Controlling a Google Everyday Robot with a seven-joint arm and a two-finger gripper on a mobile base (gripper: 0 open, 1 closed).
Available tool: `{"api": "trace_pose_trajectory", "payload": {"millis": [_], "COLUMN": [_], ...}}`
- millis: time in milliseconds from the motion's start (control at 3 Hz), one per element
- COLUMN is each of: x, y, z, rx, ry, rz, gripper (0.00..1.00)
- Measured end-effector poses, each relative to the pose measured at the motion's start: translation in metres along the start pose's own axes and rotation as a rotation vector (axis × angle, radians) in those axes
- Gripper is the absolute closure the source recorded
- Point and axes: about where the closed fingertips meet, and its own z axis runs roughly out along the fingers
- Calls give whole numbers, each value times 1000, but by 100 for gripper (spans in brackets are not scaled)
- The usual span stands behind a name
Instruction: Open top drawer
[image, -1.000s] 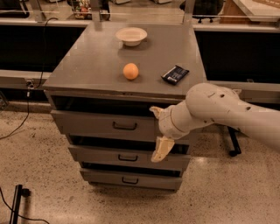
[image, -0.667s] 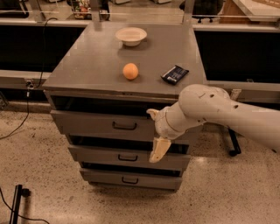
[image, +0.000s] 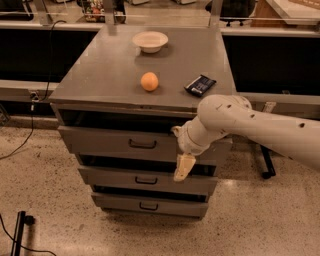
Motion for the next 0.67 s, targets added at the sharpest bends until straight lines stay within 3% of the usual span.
{"api": "trace_pose_trajectory", "payload": {"millis": [333,667], "x": [11,15], "y": [-7,-10], "z": [4,0], "rx": [1,8], "ry": [46,74], "rz": [8,12], "gripper": [20,43]}}
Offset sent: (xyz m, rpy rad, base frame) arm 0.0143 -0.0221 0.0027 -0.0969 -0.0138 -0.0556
